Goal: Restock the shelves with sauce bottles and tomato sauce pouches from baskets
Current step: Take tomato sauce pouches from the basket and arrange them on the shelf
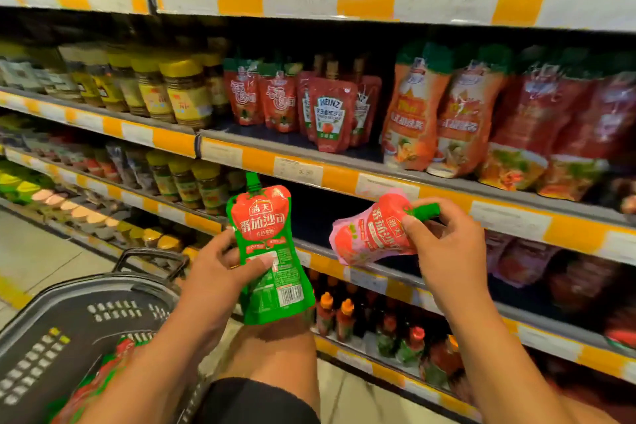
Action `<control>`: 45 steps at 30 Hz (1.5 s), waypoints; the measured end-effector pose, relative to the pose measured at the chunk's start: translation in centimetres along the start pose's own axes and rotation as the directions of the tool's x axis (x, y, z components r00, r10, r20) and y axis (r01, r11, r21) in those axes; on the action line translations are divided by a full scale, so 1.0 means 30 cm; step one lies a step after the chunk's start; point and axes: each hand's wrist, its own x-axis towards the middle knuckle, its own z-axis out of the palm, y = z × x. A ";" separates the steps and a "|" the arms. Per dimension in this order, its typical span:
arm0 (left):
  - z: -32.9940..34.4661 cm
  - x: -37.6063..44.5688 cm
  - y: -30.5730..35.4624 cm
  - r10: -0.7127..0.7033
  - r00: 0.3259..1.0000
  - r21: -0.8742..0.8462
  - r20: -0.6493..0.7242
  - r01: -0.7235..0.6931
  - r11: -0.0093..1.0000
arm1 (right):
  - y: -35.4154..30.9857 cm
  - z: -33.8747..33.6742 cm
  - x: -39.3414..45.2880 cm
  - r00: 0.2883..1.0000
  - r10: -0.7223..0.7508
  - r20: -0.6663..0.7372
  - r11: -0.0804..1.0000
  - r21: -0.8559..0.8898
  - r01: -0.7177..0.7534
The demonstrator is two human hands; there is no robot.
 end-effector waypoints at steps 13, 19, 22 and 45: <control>0.408 0.003 -0.119 -0.133 0.958 0.127 0.255 0.103 0.986 | 0.109 -0.448 -0.022 0.995 0.092 -0.035 0.981 -0.170 -0.097; 0.528 0.013 -0.164 -0.205 0.931 0.133 0.300 0.172 0.976 | 0.168 -0.511 -0.059 0.969 0.223 -0.108 0.958 -0.157 -0.238; 0.583 0.012 -0.188 -0.232 0.913 0.140 0.334 0.196 0.971 | 0.213 -0.544 -0.067 0.929 0.334 -0.161 0.937 -0.049 -0.345; 0.786 0.204 -0.144 -0.159 0.930 0.168 0.331 0.108 0.980 | 0.308 -0.593 0.083 0.843 0.255 -0.473 0.963 0.046 -0.266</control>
